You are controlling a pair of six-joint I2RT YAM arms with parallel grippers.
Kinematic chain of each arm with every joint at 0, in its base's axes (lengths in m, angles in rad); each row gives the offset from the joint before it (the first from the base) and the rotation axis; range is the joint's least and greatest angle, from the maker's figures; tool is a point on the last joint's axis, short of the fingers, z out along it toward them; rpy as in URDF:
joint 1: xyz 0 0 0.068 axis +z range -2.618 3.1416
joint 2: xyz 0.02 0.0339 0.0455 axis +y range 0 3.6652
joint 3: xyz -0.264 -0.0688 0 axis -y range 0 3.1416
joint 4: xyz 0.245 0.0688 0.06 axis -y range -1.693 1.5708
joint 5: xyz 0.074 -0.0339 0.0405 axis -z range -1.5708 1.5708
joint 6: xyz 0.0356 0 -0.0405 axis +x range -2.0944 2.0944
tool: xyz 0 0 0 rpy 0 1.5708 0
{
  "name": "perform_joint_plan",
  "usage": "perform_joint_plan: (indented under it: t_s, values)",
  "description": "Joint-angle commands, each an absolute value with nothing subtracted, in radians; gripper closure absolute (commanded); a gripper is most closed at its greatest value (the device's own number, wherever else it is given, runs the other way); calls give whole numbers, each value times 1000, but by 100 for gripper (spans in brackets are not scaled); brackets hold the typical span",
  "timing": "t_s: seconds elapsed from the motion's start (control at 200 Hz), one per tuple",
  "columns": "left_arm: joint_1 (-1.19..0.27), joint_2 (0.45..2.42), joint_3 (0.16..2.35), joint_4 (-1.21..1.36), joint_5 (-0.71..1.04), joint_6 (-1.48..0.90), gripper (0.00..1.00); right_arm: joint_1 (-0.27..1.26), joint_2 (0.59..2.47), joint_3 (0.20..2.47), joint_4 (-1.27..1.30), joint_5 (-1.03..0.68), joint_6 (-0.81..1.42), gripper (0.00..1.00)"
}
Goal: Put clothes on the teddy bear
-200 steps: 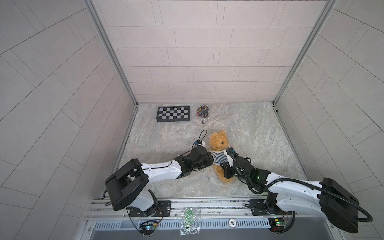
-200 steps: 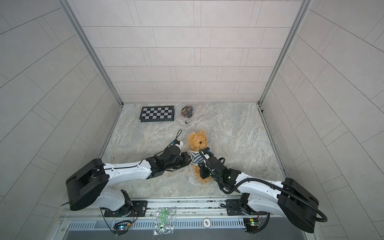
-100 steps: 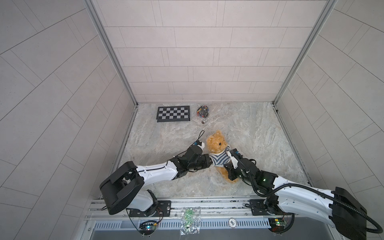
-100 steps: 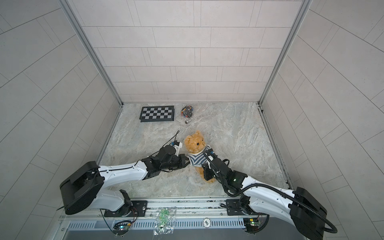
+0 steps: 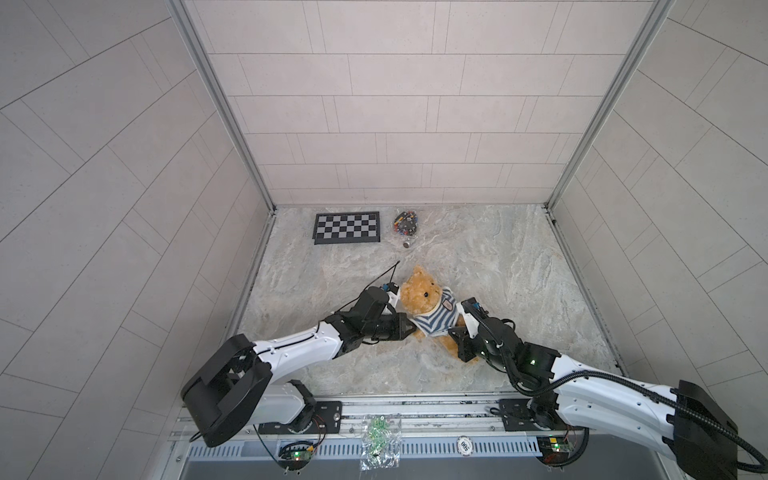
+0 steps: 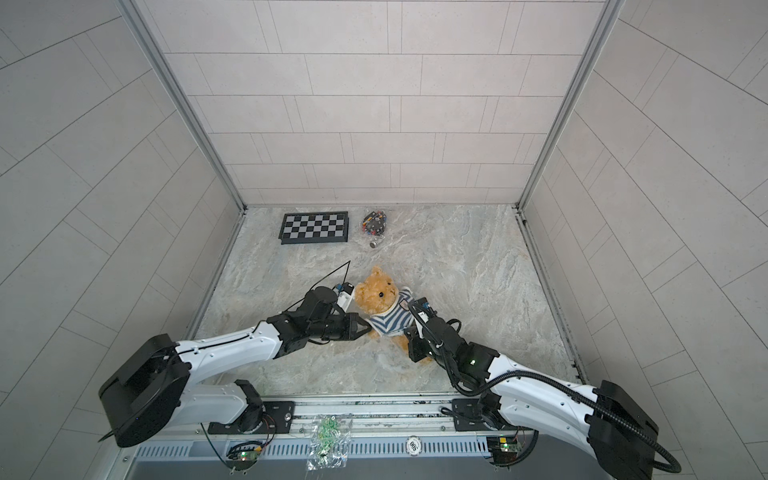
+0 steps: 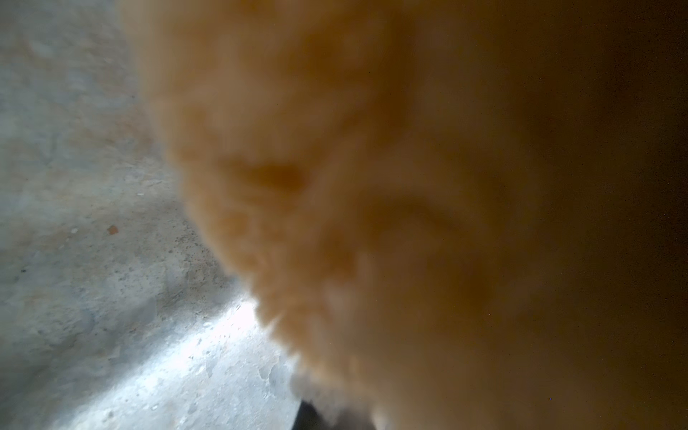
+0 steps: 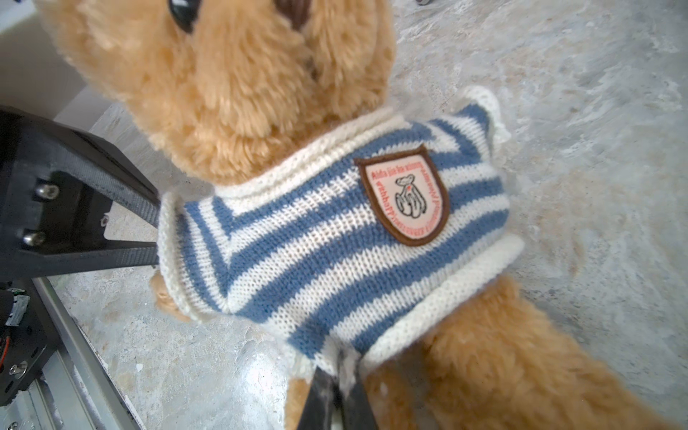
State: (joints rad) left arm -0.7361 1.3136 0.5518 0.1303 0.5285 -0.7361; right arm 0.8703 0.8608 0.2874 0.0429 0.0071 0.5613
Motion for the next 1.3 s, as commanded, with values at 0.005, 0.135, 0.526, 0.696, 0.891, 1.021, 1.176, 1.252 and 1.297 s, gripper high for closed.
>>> perform_joint_plan:
  t_s: [0.005,0.135,0.526,0.696,0.891,1.021,1.176,1.252,1.297]
  values:
    - [-690,1342,593,-57,589,-536,100,856,851,275,-78,104,574,100]
    - [-690,1363,636,-115,655,-446,100,856,859,277,-63,99,575,100]
    - [-711,1311,606,87,503,-657,81,861,885,303,1,71,578,100]
    - [-768,1192,543,162,349,-819,58,876,899,319,24,74,588,100]
    - [-885,1143,558,87,208,-868,54,881,949,322,82,59,592,100]
    - [-949,1190,616,50,167,-872,53,888,973,331,102,57,605,100]
    - [-1014,1232,664,0,117,-875,56,896,983,337,107,64,612,100]
    - [-1030,1247,671,-6,109,-884,56,897,985,336,113,66,611,100]
    - [-1032,1256,672,-10,102,-890,56,899,989,336,117,65,612,100]
